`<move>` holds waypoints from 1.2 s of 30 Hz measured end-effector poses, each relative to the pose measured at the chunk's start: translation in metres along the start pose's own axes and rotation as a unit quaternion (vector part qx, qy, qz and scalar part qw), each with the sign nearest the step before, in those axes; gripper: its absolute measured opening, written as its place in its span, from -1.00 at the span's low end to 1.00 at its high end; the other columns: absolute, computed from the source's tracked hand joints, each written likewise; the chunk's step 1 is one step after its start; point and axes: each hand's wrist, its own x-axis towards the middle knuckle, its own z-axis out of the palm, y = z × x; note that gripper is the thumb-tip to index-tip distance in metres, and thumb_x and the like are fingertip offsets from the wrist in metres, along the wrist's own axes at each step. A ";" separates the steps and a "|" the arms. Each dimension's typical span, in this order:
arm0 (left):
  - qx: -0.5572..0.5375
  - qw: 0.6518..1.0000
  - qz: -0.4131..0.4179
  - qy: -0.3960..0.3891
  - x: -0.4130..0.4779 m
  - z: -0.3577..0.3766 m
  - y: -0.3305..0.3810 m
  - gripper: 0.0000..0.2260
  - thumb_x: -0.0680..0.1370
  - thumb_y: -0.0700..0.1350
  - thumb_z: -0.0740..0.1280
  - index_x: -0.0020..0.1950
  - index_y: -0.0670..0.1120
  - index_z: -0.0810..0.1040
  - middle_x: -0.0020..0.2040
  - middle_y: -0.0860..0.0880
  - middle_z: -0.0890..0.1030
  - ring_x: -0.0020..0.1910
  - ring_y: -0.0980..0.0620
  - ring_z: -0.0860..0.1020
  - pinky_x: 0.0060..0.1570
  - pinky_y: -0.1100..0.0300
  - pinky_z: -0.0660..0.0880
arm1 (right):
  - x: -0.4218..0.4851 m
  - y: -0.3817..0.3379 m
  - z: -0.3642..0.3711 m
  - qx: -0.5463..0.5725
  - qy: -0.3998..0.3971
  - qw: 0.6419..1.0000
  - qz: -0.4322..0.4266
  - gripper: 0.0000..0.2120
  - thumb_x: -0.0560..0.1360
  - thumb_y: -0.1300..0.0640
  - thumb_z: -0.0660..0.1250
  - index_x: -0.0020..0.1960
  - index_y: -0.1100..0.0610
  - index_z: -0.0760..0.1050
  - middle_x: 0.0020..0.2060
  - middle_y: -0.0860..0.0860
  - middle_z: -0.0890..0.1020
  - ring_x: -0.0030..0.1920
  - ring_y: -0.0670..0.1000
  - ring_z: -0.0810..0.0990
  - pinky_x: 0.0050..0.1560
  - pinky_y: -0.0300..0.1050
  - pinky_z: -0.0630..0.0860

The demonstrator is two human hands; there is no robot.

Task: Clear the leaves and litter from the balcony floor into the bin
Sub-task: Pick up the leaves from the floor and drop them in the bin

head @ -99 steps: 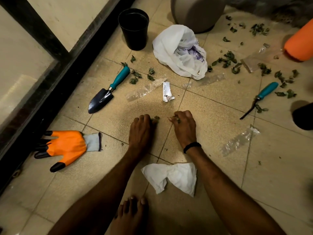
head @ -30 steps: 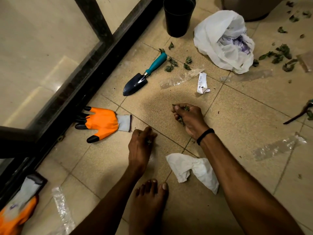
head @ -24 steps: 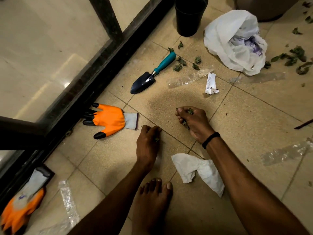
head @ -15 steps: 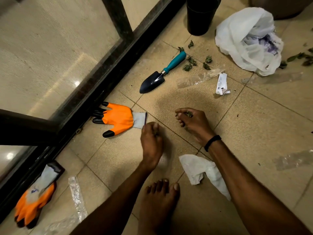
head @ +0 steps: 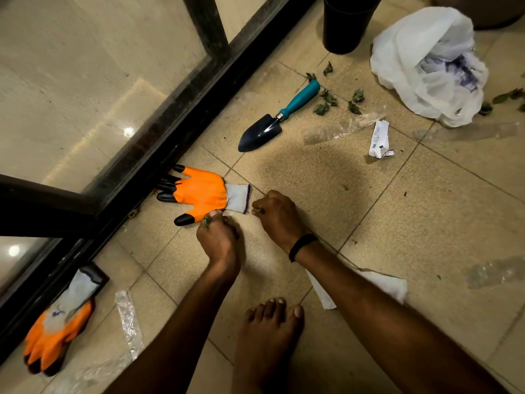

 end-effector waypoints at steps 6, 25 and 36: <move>-0.049 0.998 -0.022 0.037 0.003 -0.001 -0.012 -0.30 0.35 0.27 0.52 0.39 0.02 0.44 0.15 -0.16 0.65 0.02 -0.16 0.68 -0.09 -0.09 0.61 | 0.003 0.005 0.013 -0.108 0.054 0.991 -0.060 -0.87 0.42 0.39 0.31 -0.14 0.23 0.59 -0.21 0.19 0.53 -0.25 0.20 0.55 -0.36 -0.11 0.39; -0.425 0.893 -0.123 0.082 -0.039 0.016 -0.050 -0.61 0.57 -0.08 0.32 0.39 0.00 0.36 0.27 -0.11 0.55 0.13 -0.08 0.52 0.03 0.01 0.49 | -0.047 -0.224 -0.118 0.540 -0.139 0.738 0.380 -0.89 0.56 0.35 0.33 -0.11 0.20 0.53 -0.29 0.06 0.52 -0.35 -0.09 0.44 -0.43 -0.33 0.41; -0.850 0.195 -0.371 0.318 -0.432 -0.329 -0.039 -0.62 0.70 -0.15 -0.11 -0.30 0.00 0.21 -0.52 0.09 0.15 -0.65 0.16 0.09 -0.69 0.32 0.05 | -0.208 -0.525 -0.121 0.526 -0.310 0.656 0.444 -0.96 0.52 0.38 0.33 -0.09 0.30 0.49 -0.27 0.11 0.51 -0.37 -0.09 0.52 -0.42 -0.39 0.47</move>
